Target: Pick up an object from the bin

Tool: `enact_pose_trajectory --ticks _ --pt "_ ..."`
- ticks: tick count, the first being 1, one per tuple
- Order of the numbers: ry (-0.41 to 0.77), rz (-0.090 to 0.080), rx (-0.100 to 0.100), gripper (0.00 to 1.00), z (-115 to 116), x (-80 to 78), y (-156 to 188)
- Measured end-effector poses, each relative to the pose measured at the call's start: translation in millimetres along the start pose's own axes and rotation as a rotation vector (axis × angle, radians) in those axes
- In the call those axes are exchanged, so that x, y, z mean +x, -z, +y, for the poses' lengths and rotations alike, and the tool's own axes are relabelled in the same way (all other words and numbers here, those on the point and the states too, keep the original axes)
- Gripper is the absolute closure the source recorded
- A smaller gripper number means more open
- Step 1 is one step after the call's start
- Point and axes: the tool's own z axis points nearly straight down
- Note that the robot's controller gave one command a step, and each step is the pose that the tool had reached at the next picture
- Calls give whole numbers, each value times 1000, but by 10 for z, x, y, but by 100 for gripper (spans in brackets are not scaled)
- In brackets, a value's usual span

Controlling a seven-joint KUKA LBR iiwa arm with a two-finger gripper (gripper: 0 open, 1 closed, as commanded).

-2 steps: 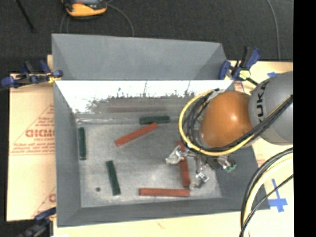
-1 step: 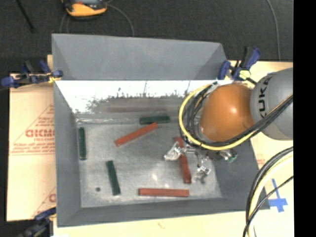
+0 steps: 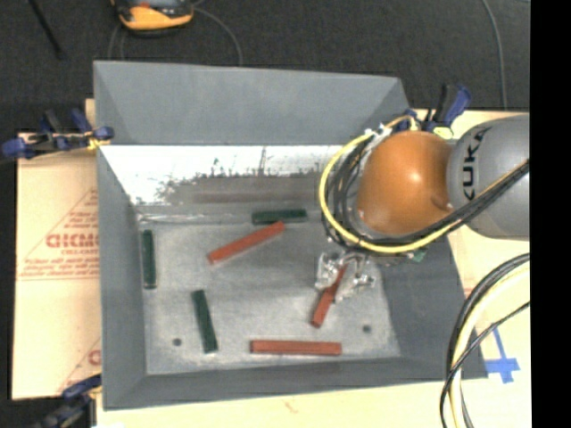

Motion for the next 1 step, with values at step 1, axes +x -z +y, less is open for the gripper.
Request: enact_pose_trajectory --ticks 1 --pt "-1 -1 0 100 -1 -2 1"
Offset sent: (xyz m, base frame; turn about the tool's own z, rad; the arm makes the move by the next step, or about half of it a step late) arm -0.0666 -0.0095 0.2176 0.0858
